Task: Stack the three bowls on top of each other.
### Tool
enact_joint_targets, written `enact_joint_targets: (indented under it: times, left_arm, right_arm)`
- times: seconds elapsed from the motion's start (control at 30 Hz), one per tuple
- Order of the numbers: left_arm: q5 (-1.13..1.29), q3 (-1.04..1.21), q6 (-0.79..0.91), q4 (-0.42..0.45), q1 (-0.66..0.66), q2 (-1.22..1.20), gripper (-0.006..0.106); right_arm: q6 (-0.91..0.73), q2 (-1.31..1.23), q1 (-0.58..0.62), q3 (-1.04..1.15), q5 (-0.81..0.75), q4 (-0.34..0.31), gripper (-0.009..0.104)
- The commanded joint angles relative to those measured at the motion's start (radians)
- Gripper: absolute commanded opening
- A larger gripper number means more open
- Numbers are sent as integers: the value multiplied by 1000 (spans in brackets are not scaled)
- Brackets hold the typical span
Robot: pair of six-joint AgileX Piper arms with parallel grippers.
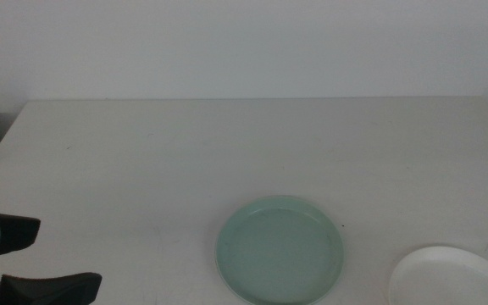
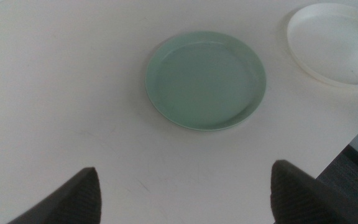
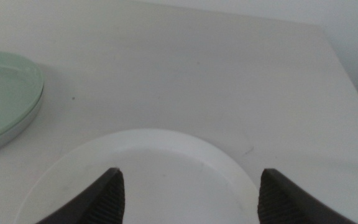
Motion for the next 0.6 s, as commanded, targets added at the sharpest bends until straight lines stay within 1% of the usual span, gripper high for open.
enact_joint_targets:
  times: [0.0, 0.2, 0.43, 0.57]
  left_arm:
    - [-56, -24, -7, -1, -7, 4, 105]
    - [-56, -24, -7, -1, -7, 4, 105]
    - [-56, -24, -7, -1, -7, 4, 105]
    - [-56, -24, -7, -1, -7, 4, 105]
  right_arm:
    - [-4, -4, -7, -61, -44, -9, 55]
    - [-4, 142, -7, -281, 56, -10, 55]
    - [-1, 429, -7, -578, 254, 2, 55]
    - [65, 591, -7, -724, 399, 25, 55]
